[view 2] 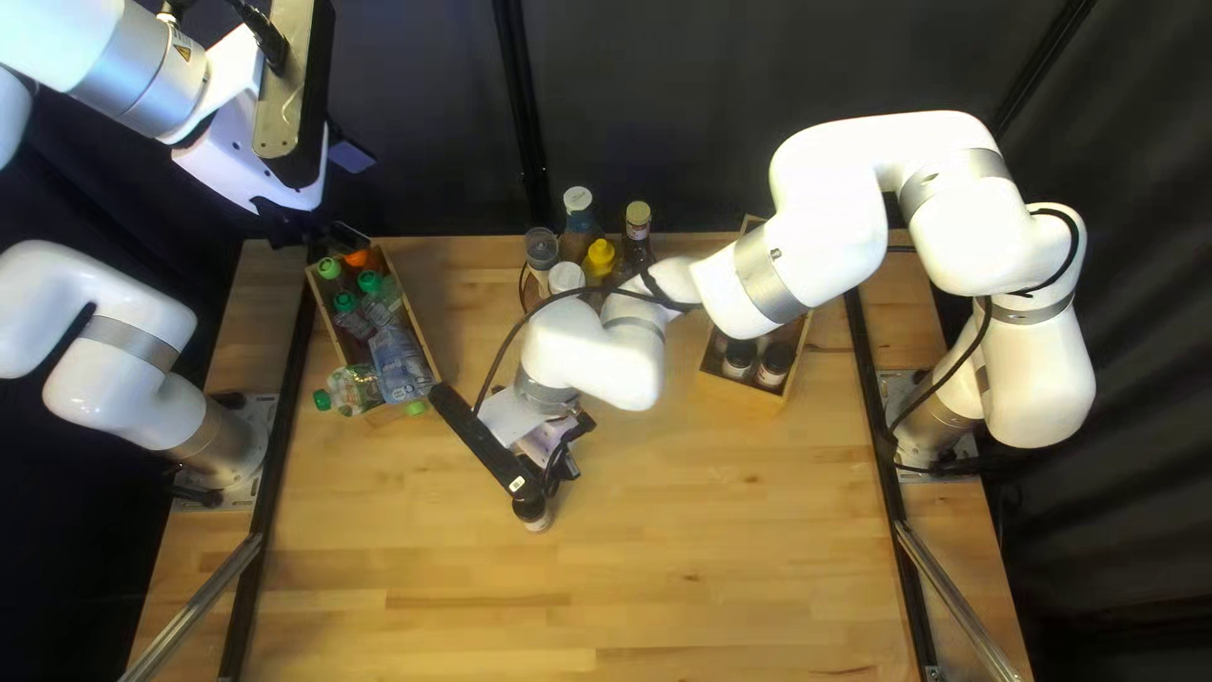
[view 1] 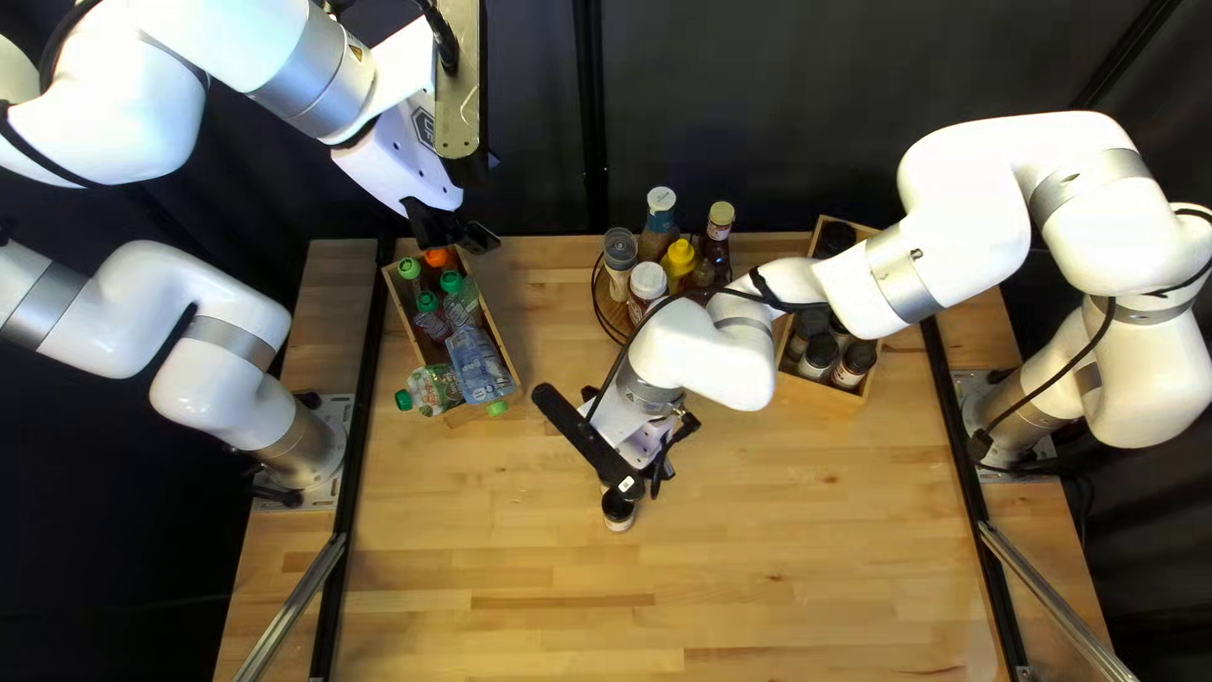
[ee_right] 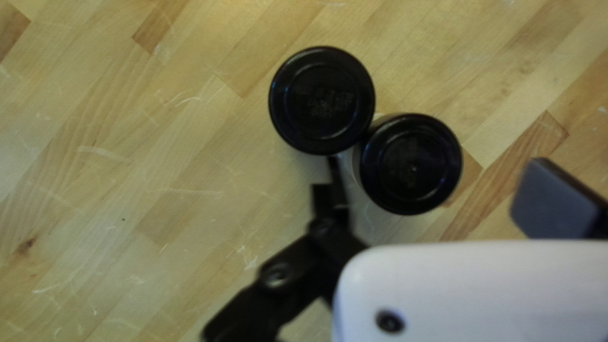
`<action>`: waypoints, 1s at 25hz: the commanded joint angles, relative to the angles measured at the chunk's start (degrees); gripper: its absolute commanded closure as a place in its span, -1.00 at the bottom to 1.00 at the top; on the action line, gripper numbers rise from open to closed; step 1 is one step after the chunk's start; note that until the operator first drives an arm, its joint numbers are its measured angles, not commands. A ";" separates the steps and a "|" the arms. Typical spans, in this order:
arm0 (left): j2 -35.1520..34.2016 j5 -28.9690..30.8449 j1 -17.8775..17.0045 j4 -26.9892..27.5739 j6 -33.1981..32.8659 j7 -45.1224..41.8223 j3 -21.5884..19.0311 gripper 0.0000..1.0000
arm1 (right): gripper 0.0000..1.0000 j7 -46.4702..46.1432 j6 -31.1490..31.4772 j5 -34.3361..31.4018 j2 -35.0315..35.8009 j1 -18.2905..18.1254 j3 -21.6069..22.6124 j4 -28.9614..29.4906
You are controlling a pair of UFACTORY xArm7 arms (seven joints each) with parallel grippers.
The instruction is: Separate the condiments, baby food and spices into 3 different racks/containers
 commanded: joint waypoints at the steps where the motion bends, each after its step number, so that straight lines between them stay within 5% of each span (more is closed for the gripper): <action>1: 0.00 0.00 0.00 0.00 0.00 0.00 0.00 -1.00 | 0.99 -0.65 -1.11 1.04 -3.79 -0.42 0.46 -3.77; 12: 0.00 0.00 0.00 0.00 0.00 0.00 0.00 -1.00 | 1.00 10.25 2.42 -3.57 -23.97 -1.12 -1.39 -18.55; 20: 0.00 0.00 0.00 0.00 0.00 0.00 0.00 -1.00 | 1.00 23.26 11.90 -10.48 -43.64 -6.00 0.16 -29.23; 25: 0.00 0.00 0.00 0.00 0.00 0.00 0.00 -1.00 | 1.00 26.47 10.72 -12.27 -50.56 -8.53 0.13 -36.78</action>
